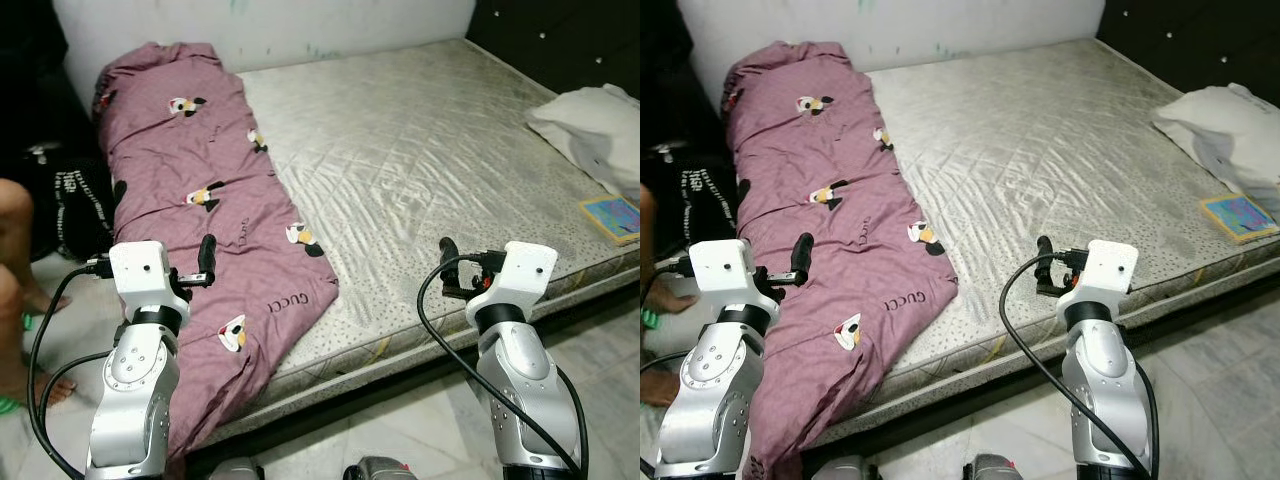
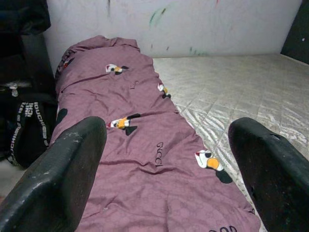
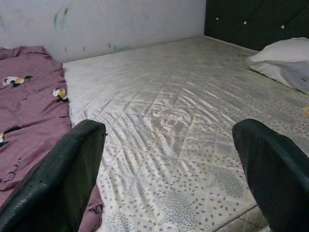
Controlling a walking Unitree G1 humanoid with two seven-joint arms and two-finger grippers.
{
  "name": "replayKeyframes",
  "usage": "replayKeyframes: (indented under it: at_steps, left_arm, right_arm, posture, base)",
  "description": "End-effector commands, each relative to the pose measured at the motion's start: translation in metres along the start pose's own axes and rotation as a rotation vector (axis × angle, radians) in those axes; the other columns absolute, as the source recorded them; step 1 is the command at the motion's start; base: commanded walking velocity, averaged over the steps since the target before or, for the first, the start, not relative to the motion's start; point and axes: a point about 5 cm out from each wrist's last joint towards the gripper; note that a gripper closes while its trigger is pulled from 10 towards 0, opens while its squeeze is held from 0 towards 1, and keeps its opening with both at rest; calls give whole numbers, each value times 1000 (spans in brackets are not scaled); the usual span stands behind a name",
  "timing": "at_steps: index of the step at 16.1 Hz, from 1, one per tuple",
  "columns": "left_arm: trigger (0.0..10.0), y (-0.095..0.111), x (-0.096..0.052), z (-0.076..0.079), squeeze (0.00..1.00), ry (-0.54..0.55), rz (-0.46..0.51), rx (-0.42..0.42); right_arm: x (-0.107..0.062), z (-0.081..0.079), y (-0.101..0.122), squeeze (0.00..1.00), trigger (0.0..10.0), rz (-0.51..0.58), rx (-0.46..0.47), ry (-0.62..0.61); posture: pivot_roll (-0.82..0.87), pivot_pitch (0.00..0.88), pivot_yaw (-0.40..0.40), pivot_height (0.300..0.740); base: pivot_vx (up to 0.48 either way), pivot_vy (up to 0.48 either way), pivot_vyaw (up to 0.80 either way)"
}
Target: Clean up the room
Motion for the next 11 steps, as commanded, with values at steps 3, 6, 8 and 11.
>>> replayKeyframes:
  at_steps: [3,6,8,11]
  left_arm:
    - [10000,6,1,3,0,-4,17,4]
    - [10000,5,2,3,0,-1,14,3]
    - [10000,5,2,3,0,8,10,10]
    - [10000,5,3,3,0,4,12,8]
  right_arm:
    - [0,0,3,0,10000,0,1,9]
    - [0,0,3,0,10000,0,3,10]
    - [1,2,3,0,10000,-5,-4,10]
    - [3,1,3,0,10000,-6,-5,17]
  posture:
    - [-32,30,14,650]
    - [-34,29,13,625]
    - [-34,29,11,625]
    - [-35,27,7,625]
  base:
    - [0,0,0]
    - [0,0,0]
    - [0,0,0]
    - [0,0,0]
Point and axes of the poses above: a point about 5 cm out from each wrist's last joint towards the gripper, its own x axis pointing out of the wrist towards the gripper, its own y axis along the axis of the wrist's last joint, z = x × y, and after that the axes turned 12 degrees about x, right-handed
